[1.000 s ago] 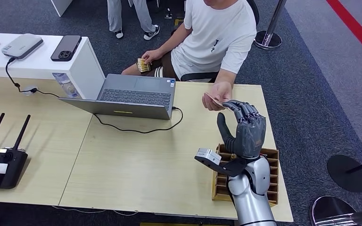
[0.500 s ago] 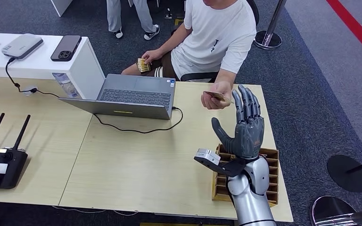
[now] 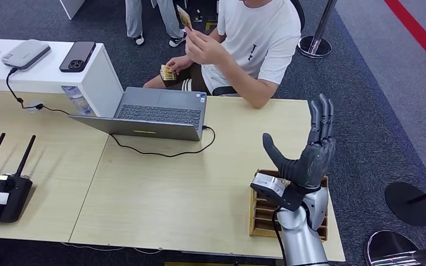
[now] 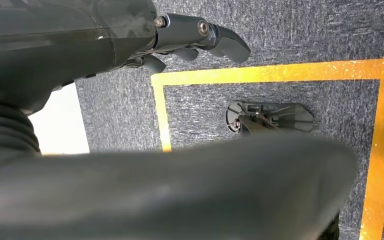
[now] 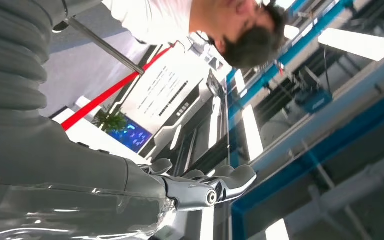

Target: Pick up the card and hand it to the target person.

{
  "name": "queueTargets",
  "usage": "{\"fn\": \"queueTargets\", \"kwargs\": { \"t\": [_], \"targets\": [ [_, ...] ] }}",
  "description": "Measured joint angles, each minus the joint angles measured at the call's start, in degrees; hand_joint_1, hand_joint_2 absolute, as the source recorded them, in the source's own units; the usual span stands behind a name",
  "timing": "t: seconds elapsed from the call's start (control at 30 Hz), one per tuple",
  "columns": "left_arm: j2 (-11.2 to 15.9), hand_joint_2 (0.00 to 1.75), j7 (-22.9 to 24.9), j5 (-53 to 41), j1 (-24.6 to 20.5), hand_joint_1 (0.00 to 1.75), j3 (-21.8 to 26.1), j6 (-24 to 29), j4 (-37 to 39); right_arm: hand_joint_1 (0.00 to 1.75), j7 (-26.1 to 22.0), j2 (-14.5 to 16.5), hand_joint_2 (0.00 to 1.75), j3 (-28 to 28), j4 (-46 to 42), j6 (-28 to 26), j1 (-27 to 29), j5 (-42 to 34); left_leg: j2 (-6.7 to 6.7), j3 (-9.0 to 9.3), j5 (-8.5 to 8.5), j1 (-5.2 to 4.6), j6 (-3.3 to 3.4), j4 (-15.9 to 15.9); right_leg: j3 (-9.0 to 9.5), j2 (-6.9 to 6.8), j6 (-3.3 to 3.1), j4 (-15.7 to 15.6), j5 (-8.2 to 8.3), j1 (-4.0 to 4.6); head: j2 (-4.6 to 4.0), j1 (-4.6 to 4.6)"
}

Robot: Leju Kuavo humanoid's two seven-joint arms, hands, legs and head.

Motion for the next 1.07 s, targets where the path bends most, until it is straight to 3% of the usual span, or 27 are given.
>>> {"fn": "queueTargets", "kwargs": {
  "t": [0.27, 0.43, 0.53, 0.77, 1.07],
  "targets": [
    [0.0, 0.0, -0.1, 1.4, 0.5, 0.0, 0.0, 0.1, 0.0, 0.0, -0.1, -2.2, 1.75, -3.1, -13.9, 0.0, 6.1, -12.6, -0.01, -0.04, -0.02, -0.01, 0.0, 0.0, -0.06, -0.01, 0.01, 0.0, 0.0, -0.01, 0.0, 0.01],
    [-0.1, 0.0, 0.0, 2.3, 0.6, 0.0, 0.0, 0.3, 0.0, 0.0, -0.3, -3.5, 1.75, -9.8, -19.0, 0.0, 9.5, -22.2, 0.02, -0.05, -0.05, -0.02, -0.02, 0.0, -0.09, 0.0, 0.01, 0.0, 0.0, -0.01, 0.0, 0.01],
    [-0.1, 0.0, 0.1, 2.7, 0.6, 0.0, 0.0, 0.5, 0.0, 0.0, -0.3, -4.6, 1.75, -15.1, -19.6, 0.0, 10.0, -26.9, 0.02, -0.04, -0.05, -0.02, -0.02, 0.0, -0.09, 0.0, 0.01, 0.0, 0.0, -0.01, 0.0, 0.0],
    [-0.2, 0.0, -0.5, 3.3, 0.5, 0.0, 0.0, 0.6, 0.0, 0.0, -0.3, -4.9, 1.75, -28.4, -19.0, 0.0, 10.3, -29.8, 0.02, -0.05, -0.05, -0.02, -0.02, 0.0, -0.09, -0.01, 0.01, 0.0, 0.0, -0.01, 0.0, 0.01],
    [-0.4, 0.0, 0.2, 3.7, 0.5, 0.0, 0.0, 0.8, 0.0, 0.0, 0.7, -5.8, 1.75, -40.1, -14.1, 0.1, 10.5, -32.7, 0.02, -0.06, -0.06, -0.02, -0.02, 0.0, -0.09, -0.01, 0.01, 0.0, -0.01, -0.01, 0.0, 0.01]
  ]
}}
